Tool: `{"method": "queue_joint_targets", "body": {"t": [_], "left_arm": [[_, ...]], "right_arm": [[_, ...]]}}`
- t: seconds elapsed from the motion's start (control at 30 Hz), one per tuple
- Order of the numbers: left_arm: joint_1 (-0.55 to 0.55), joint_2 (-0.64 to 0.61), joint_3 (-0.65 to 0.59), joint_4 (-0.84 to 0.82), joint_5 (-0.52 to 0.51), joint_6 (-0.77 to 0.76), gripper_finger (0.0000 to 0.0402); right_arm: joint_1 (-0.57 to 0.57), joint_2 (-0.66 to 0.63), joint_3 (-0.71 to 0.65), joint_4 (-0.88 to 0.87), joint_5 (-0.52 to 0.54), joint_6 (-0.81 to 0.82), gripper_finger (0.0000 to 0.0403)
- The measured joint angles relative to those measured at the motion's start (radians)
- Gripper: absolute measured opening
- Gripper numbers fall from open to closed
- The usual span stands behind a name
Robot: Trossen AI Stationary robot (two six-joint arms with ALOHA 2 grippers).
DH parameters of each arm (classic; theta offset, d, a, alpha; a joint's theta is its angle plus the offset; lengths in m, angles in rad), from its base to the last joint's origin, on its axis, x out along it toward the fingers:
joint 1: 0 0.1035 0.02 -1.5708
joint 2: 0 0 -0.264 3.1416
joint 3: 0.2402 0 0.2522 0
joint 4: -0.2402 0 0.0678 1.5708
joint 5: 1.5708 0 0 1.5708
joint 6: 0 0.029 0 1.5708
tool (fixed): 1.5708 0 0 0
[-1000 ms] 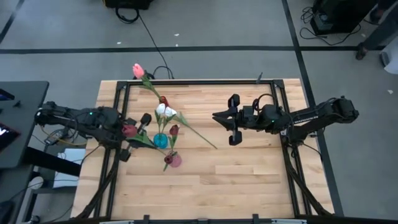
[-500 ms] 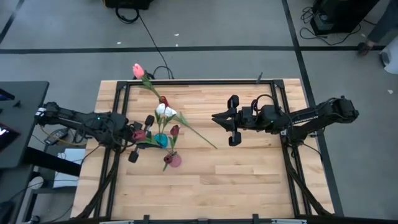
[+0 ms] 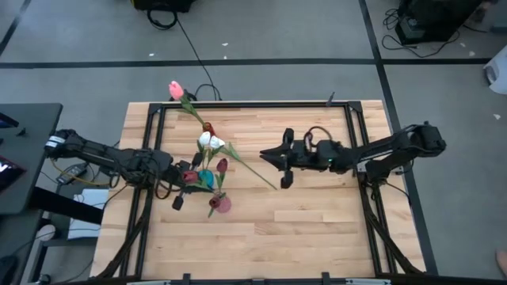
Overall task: Sort flowers into vase by color
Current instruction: Put the red tulip into the pink vase, then put the white tulip into the blue vase
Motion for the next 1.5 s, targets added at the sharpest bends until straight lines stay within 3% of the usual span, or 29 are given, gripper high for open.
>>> {"method": "queue_joint_targets", "body": {"t": [0.2, 0.43, 0.6, 0.77, 0.9, 1.2, 1.5], "left_arm": [[0.0, 0.05, -0.002, -0.005, -0.054, -0.046, 0.0048], [0.0, 0.052, -0.002, -0.015, -0.083, -0.048, 0.0122], [0.0, 0.004, -0.002, -0.075, -0.116, -0.068, 0.0167], [0.0, -0.078, -0.002, -0.185, -0.123, -0.105, 0.0178], [0.0, -0.142, -0.002, -0.232, -0.13, -0.133, 0.0178], [0.0, -0.181, -0.002, -0.286, -0.155, -0.174, 0.0178], [0.0, -0.181, -0.002, -0.296, -0.176, -0.177, 0.0178]], "right_arm": [[-0.021, 0.123, 0.009, 0.02, -0.001, 0.052, 0.0094], [-0.022, 0.217, 0.059, 0.013, -0.042, 0.06, 0.0175], [-0.022, 0.262, 0.139, -0.161, -0.041, 0.128, 0.0208], [-0.022, 0.329, 0.254, -0.466, 0.069, 0.183, 0.0204], [-0.032, 0.407, 0.341, -0.61, 0.106, 0.186, 0.0192], [-0.077, 0.601, 0.444, -0.657, 0.111, 0.166, 0.0171], [-0.122, 0.702, 0.512, -0.737, 0.139, 0.155, 0.0152]]}}
